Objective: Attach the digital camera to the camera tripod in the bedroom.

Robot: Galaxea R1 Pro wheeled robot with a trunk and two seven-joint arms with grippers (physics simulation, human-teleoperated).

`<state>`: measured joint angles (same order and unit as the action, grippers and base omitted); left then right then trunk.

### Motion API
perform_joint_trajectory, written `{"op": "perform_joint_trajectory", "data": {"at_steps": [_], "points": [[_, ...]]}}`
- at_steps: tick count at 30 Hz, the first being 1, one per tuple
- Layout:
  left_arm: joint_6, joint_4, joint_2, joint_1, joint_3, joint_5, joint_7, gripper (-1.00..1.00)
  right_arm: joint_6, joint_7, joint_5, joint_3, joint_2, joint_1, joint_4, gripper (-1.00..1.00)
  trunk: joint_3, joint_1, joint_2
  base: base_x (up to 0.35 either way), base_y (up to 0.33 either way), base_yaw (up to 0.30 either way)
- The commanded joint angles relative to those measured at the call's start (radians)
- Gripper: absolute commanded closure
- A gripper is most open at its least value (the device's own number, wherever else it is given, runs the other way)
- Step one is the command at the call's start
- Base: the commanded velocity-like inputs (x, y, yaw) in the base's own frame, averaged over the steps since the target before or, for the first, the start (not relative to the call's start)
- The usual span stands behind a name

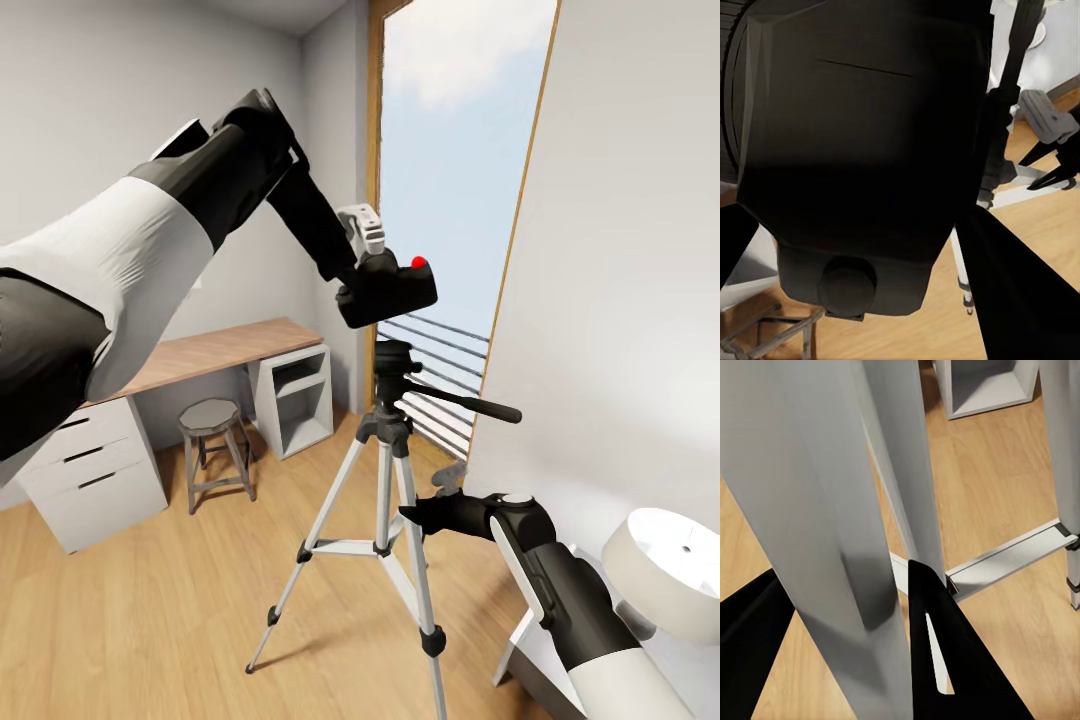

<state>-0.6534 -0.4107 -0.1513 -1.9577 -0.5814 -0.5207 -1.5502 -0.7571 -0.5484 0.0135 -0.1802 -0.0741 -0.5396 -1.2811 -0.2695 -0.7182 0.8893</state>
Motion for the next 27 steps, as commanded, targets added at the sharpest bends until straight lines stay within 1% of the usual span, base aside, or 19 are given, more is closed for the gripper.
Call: {"op": "perform_joint_trajectory", "data": {"at_steps": [1, 9, 20, 27], "points": [[-0.01, -0.002, -0.001, -0.001, 0.0, -0.006, -0.008, 1.0, -0.004, -0.001, -0.025, -0.001, -0.001, 0.0, 0.002, 1.0, -0.002, 0.0, 0.001, 0.0, 0.0, 0.0], [-0.007, 0.001, -0.002, -0.001, -0.003, 0.028, -0.008, 1.0, -0.004, -0.001, -0.025, -0.001, -0.002, 0.0, 0.002, 1.0, -0.002, 0.0, 0.001, 0.0, 0.0, 0.0], [-0.006, 0.006, -0.007, -0.001, -0.008, 0.032, -0.009, 1.0, -0.004, -0.001, -0.023, -0.001, -0.002, 0.0, 0.002, 1.0, -0.002, 0.0, 0.001, 0.0, 0.0, 0.0], [-0.005, 0.037, -0.012, -0.001, -0.008, 0.031, -0.01, 1.0, -0.004, -0.001, -0.023, -0.001, -0.003, 0.0, 0.002, 1.0, -0.002, 0.0, 0.001, 0.0, 0.0, 0.0]]}}
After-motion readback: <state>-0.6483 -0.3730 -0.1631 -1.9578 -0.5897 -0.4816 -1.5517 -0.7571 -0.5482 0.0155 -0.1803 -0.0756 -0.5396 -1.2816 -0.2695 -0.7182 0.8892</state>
